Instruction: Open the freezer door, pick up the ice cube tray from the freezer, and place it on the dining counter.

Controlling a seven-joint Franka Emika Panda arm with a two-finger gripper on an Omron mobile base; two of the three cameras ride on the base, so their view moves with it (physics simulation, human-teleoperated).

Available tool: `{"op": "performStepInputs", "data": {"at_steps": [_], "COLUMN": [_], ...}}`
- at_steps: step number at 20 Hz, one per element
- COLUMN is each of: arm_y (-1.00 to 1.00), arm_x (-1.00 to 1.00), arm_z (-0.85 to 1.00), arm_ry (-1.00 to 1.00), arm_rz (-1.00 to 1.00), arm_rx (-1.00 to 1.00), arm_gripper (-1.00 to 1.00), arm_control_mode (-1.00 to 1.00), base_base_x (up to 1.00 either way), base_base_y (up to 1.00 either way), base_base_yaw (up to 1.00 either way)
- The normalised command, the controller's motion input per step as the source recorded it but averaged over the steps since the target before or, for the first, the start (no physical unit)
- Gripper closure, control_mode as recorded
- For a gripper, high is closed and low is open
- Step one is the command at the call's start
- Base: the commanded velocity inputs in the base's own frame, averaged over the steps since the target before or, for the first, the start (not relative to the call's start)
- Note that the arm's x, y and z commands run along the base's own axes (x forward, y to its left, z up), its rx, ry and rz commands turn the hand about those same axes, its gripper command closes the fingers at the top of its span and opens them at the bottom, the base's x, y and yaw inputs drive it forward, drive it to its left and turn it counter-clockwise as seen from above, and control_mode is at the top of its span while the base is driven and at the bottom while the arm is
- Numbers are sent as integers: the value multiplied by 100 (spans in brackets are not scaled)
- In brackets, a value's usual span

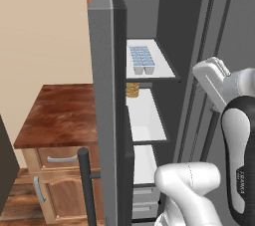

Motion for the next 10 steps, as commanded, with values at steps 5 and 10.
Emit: {"op": "performStepInputs", "data": {"at_steps": [5, 10], "arm_y": [0, 3], "arm_x": [72, 72], "arm_z": [0, 5], "arm_ry": [13, 3], "arm_rz": [-5, -5], "arm_rx": [14, 10], "arm_gripper": [-100, -100], "arm_control_mode": [-100, -100], "base_base_x": [0, 0], "base_base_y": [0, 0], "base_base_yaw": [0, 0]}}
